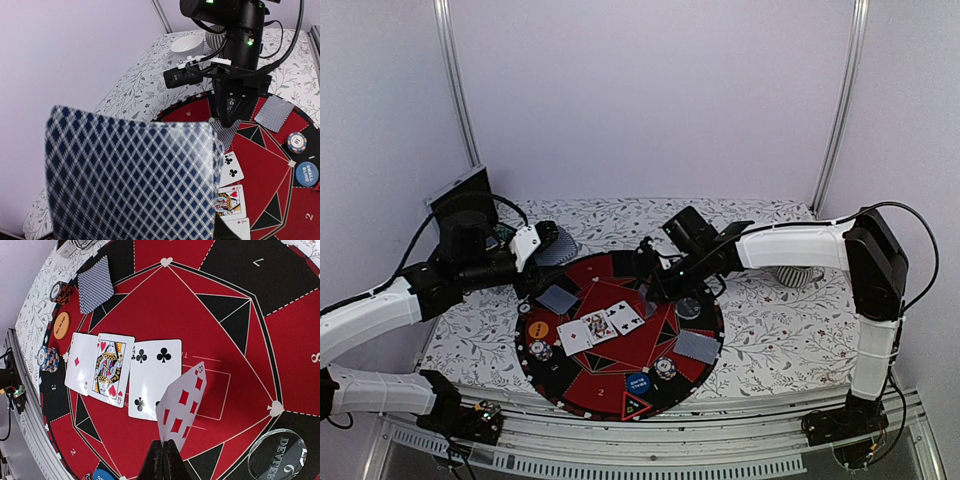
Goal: Distribute texas hold em gaming equipment
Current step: Adjust the poker card in the community card area.
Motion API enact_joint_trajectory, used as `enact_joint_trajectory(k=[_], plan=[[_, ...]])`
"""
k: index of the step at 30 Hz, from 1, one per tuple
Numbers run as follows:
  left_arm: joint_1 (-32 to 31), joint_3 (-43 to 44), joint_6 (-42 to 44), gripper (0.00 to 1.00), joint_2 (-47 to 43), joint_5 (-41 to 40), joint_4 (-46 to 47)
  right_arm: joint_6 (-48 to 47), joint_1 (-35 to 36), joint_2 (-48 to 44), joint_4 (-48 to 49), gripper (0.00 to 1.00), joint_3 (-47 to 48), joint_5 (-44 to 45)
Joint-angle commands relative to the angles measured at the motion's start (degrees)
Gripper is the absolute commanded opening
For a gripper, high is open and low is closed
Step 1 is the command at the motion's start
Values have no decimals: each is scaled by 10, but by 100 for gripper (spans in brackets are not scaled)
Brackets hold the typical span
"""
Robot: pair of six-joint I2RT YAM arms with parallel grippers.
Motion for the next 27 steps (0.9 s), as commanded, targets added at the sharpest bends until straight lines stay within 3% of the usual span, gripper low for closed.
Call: enact_joint_trajectory(k=[1, 16, 23, 27], plan=[[-8, 4, 3, 43, -7, -2, 7, 11, 14, 1, 2, 2, 12, -24], [-8, 3, 3, 43, -7, -3, 7, 19, 31, -10, 2, 2, 22, -28], [-8, 3, 3, 43, -8, -3, 7, -5, 31, -24, -36, 2, 47, 45], [-8, 4, 3, 43, -8, -6, 8, -21, 31, -13, -47, 2, 79, 14]])
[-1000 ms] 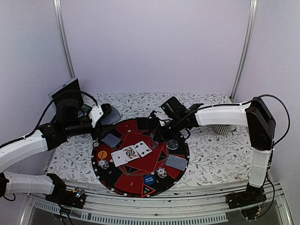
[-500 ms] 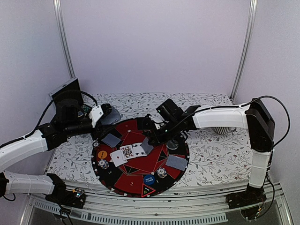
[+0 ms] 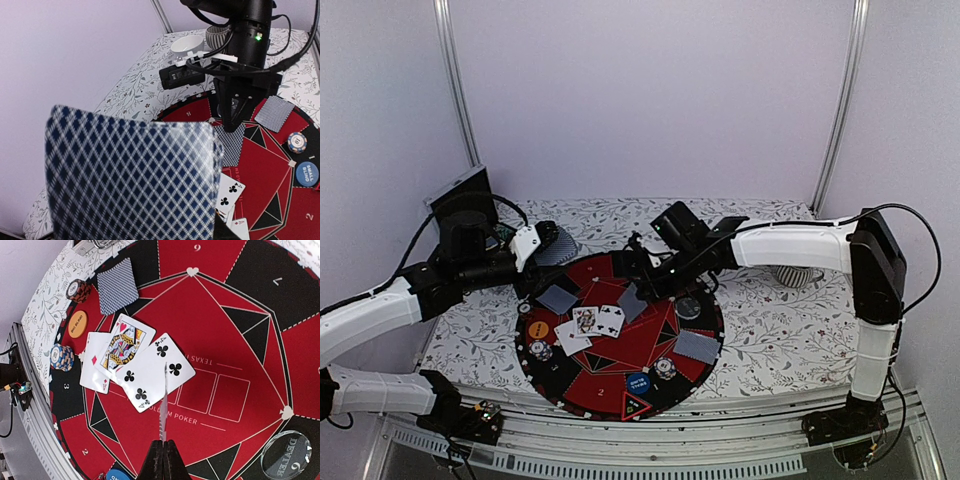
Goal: Distribute texas hold em gaming equipment
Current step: Adjust the poker card in the community card area, then place the poker card in the community card area.
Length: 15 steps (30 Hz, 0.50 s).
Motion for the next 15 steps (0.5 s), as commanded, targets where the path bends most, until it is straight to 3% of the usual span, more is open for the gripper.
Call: enact_joint_trajectory(k=[1, 5, 11, 15], plan=[[-8, 3, 3, 43, -8, -6, 7, -24, 4, -10, -20, 2, 48, -9], [-8, 3, 3, 43, -6, -8, 9, -30, -11, -17, -16, 2, 52, -32], [-8, 2, 3, 43, -8, -12, 11, -97, -28, -18, -50, 2, 106, 88], [-8, 0, 3, 42, -9, -17, 14, -193, -28, -15, -47, 2, 120, 121]])
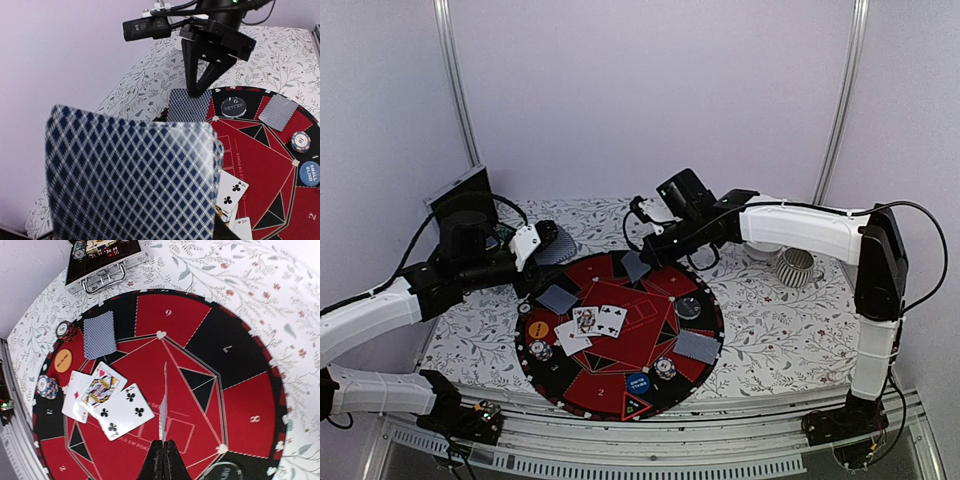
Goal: Distribute texas hold em gaming equipment
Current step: Place the poker card in the community card area.
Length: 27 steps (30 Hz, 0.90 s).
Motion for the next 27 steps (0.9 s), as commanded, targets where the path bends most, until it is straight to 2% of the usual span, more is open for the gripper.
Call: enact_joint_trajectory(k=[1, 5, 9, 11, 12, 14, 17, 19, 24, 27], plan=[[-9, 0, 3, 42, -9, -6, 15, -130, -1, -13, -4, 2, 24, 62], [-8, -1, 3, 42, -11, -11, 17, -234, -1, 8, 9, 2, 51, 102], [-8, -2, 3, 43, -13, -16, 18, -323, -18, 17, -35, 2, 111, 59], [-8, -2, 4, 43, -15, -18, 19, -292, -47, 29, -87, 2, 173, 20], [-8, -3, 5, 43, -16, -19, 20, -242, -63, 27, -98, 2, 182, -7], [-8, -4, 5, 42, -17, -20, 23, -110, -92, 4, -65, 2, 113, -86], [-7, -3, 3, 42, -16, -17, 24, 72, -99, -51, 120, 2, -55, -156], [-7, -3, 2, 43, -15, -15, 24, 162, -99, -65, 213, 2, -128, -179], [-7, -1, 1, 43, -19, -18, 24, 408, -97, -95, 433, 2, -314, -127], [-7, -2, 1, 42, -23, -18, 25, 528, -82, -97, 512, 2, -378, -53]])
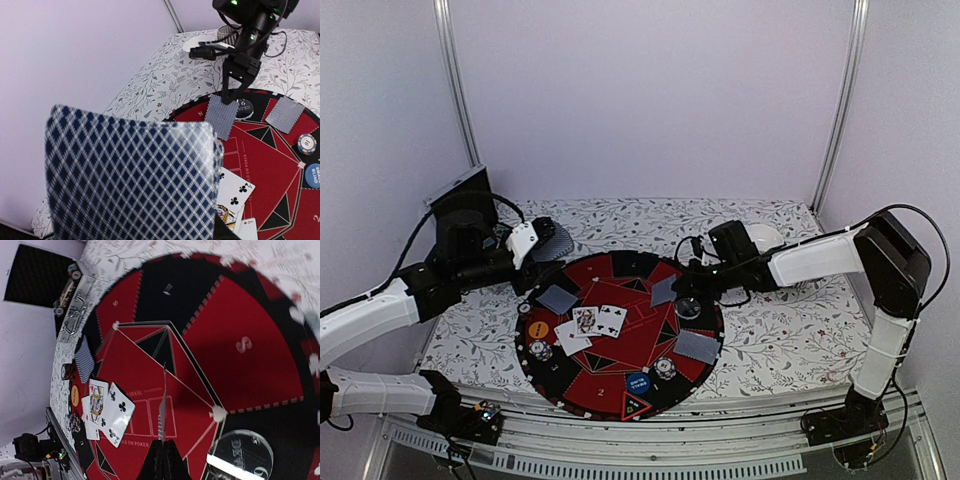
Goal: Distribute texas hold em gaming equipment
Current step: Place the poker card in the community card area.
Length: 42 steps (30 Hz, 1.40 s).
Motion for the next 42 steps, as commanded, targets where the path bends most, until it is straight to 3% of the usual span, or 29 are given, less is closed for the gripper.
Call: enact_joint_trajectory(k=[1, 7, 16, 29, 36, 42], plan=[[-8, -2, 0, 42, -15, 1, 19, 260, 24, -29, 204, 2, -71, 77], [-8, -1, 0, 42, -22, 4, 19, 390, 42, 3, 273, 2, -110, 99], [-7, -1, -1, 42, -28, 7, 19, 459, 64, 21, 269, 3, -117, 113], [-8, -1, 0, 43, -27, 5, 19, 481, 79, 41, 269, 9, -127, 105], [-8, -1, 0, 42, -29, 6, 18, 465, 91, 31, 268, 22, -136, 68], [-8, -1, 0, 42, -29, 6, 18, 377, 116, -15, 204, 33, -150, 9]])
